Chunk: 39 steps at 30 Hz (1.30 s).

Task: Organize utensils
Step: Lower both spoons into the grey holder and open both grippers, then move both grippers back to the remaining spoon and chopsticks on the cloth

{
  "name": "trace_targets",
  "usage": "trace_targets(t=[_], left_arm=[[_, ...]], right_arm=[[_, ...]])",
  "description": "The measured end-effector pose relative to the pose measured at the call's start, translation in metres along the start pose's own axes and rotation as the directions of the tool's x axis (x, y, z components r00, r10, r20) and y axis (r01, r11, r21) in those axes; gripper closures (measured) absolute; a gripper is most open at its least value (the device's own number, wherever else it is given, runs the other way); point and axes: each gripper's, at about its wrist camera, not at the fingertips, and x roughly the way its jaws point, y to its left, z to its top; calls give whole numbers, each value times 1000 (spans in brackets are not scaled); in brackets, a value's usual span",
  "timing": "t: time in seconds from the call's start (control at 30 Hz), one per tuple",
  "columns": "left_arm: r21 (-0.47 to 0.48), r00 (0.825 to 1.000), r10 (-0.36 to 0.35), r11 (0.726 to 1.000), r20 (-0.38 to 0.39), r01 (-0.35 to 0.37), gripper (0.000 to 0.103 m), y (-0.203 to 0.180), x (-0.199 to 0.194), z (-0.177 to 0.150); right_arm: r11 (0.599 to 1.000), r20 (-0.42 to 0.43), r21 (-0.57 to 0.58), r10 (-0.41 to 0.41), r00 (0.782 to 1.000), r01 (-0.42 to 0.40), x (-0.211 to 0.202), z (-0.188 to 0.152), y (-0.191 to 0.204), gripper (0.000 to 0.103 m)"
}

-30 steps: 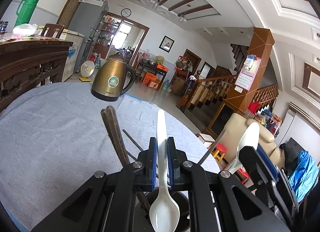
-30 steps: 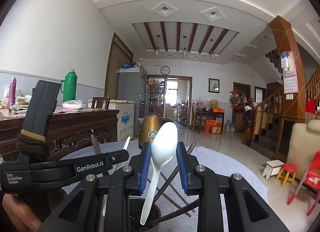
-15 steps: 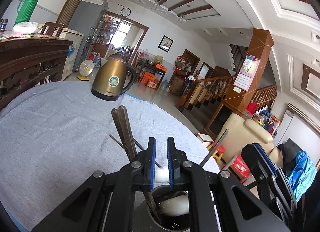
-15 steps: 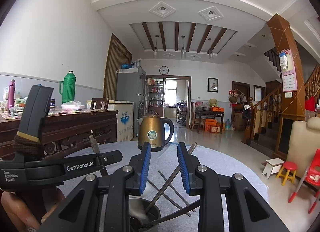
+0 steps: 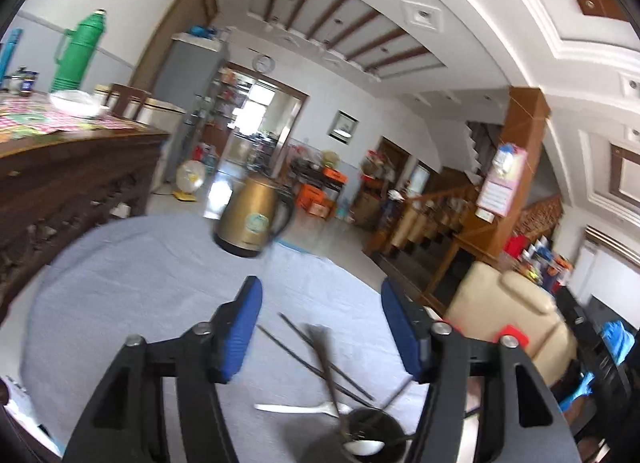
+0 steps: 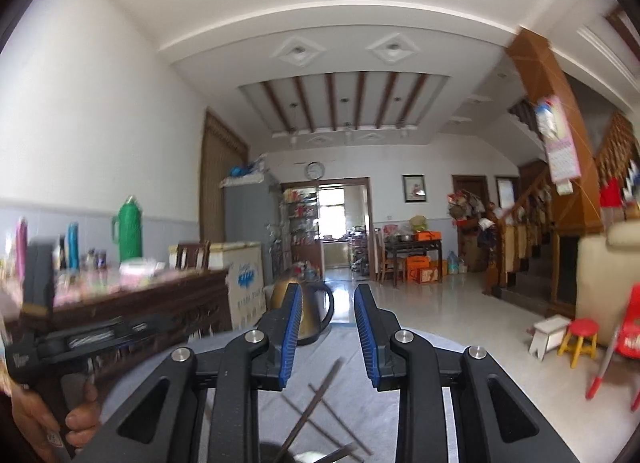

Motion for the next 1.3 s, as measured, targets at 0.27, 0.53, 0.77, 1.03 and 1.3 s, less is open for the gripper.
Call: trace_targets(t=[0.27,0.53,0.77,1.03,1.3], left_arm=[[23,948,189,982,-254,-190,36,75,33,-23],[229,862,225,965,-454,-131,37,60,90,-85],[321,835,259,941,-485,-105,37,42,112,-99],[340,812,312,928,-494,-150,37,42,121,-99],[338,796,320,928,-514,-155,37,47,132,-102]], right_arm=[[951,-166,239,-160,973,197,20,-5,-99,73],[894,-484,334,-111,868,300,58,-71,-150,73],[892,-589,341,-43,807,297,69,-112,-154,72],[895,-638,349,11,770,276,84,-132,-145,72],[900,-660,342,26,751,269,95,-141,-132,73]])
